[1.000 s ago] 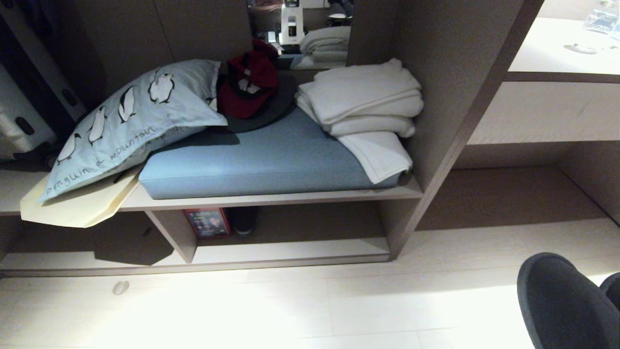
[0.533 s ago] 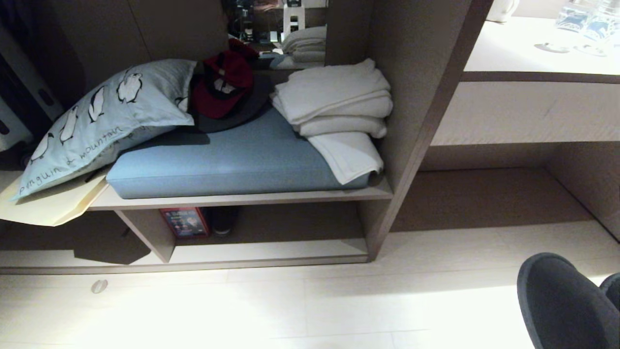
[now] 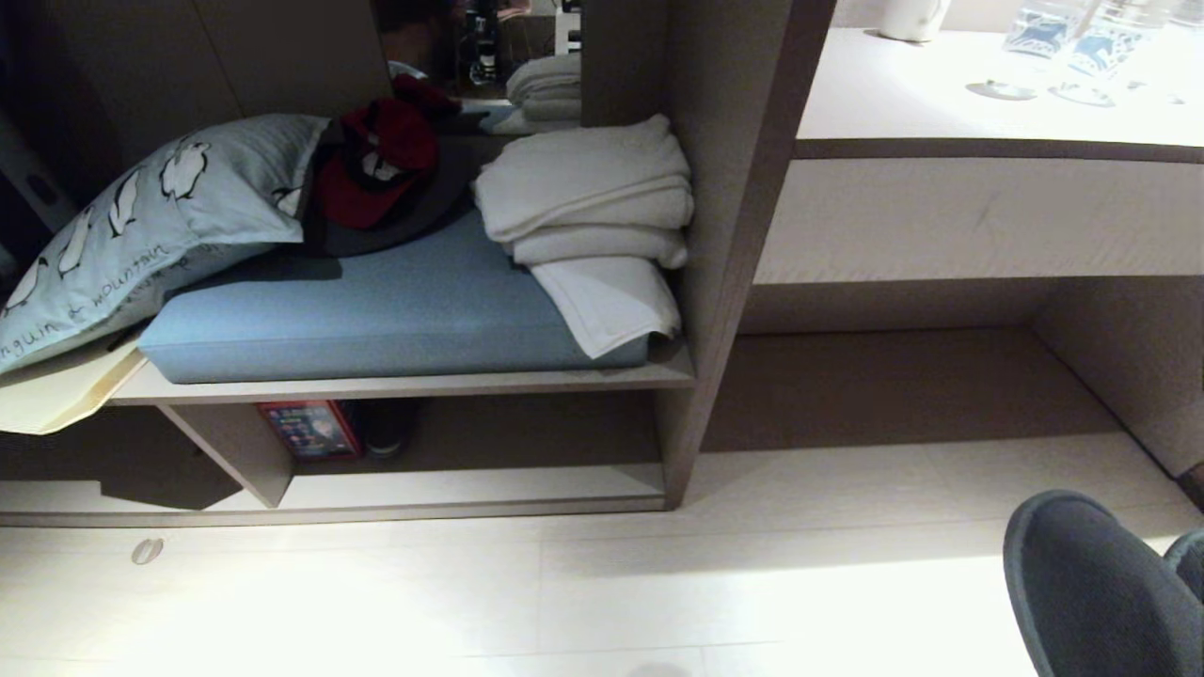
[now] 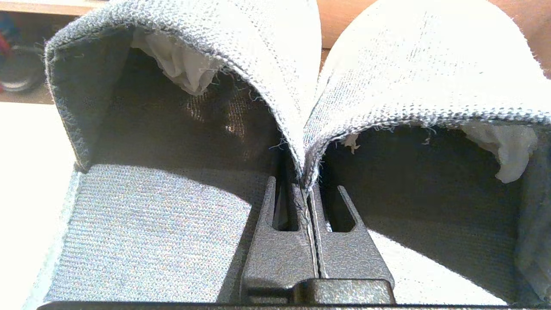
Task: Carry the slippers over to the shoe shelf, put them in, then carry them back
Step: Place the slippers on the floor
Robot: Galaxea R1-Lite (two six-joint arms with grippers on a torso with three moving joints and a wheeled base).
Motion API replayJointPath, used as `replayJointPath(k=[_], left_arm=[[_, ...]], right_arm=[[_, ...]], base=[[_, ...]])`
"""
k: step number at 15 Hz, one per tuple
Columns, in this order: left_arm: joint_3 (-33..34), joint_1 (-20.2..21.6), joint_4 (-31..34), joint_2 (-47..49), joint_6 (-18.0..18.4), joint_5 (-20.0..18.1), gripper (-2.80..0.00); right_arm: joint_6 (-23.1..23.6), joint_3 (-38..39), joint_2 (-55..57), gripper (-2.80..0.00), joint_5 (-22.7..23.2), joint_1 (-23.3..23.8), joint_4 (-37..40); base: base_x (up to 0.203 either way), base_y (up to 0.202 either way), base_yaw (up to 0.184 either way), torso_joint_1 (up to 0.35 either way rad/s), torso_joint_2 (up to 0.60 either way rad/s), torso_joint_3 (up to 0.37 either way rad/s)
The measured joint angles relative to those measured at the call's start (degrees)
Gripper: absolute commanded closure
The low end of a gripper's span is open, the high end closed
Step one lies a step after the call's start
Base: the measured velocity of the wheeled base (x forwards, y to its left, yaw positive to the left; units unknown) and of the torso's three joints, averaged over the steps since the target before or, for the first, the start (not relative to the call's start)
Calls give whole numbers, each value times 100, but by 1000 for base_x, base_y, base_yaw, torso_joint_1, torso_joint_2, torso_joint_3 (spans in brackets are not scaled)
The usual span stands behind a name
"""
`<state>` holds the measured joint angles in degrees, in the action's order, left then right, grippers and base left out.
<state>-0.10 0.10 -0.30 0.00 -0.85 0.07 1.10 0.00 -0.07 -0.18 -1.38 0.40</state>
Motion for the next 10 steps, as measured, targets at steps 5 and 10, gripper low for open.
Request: replayJointPath(k=[5,10], left_arm=[[0,0,0,0,-2,-1,0],[0,0,-2,0,0,0,0]], right_arm=[[1,0,0,0,0,0,1],[2,0,0,0,0,0,1]], base=[[0,-198,2,4,3,3],[0,-195,3,2,2,0]])
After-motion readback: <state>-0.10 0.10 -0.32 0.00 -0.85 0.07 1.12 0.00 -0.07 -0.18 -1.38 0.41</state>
